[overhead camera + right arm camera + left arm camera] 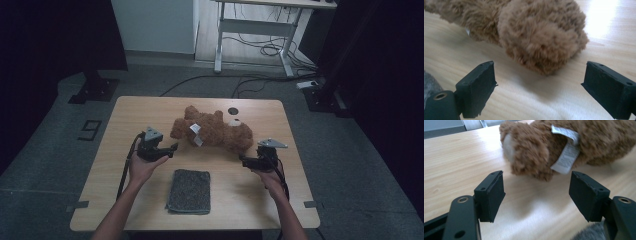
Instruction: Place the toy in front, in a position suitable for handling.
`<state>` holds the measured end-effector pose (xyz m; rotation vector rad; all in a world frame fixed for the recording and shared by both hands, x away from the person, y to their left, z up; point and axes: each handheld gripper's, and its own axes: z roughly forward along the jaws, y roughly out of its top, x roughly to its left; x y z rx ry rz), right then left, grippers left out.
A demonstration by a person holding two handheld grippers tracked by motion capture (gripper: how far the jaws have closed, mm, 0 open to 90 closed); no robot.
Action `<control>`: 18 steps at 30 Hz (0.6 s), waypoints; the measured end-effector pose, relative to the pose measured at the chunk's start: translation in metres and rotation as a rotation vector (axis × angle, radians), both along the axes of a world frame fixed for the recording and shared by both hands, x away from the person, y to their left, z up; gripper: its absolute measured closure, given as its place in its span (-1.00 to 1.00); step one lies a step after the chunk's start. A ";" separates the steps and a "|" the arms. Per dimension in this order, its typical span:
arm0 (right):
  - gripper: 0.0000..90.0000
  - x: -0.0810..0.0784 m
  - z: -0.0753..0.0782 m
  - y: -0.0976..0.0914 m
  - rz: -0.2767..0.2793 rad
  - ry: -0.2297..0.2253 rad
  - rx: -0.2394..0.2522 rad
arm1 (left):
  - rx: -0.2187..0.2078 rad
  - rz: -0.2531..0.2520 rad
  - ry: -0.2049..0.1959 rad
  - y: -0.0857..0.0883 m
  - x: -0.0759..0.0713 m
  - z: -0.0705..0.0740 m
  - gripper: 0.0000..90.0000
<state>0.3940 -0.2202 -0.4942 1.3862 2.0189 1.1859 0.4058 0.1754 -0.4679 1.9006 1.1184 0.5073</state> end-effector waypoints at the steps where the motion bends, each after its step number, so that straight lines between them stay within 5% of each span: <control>1: -0.77 0.003 0.001 0.000 -0.001 -0.002 0.005 | -0.007 -0.001 0.006 0.000 0.005 -0.001 -0.38; 8: -0.77 0.020 0.005 0.002 0.009 0.002 0.025 | -0.015 -0.009 0.055 -0.010 0.031 -0.012 -0.41; 18: -0.79 0.043 -0.005 0.002 0.008 0.034 0.057 | -0.003 -0.019 0.056 -0.025 0.058 -0.017 -0.40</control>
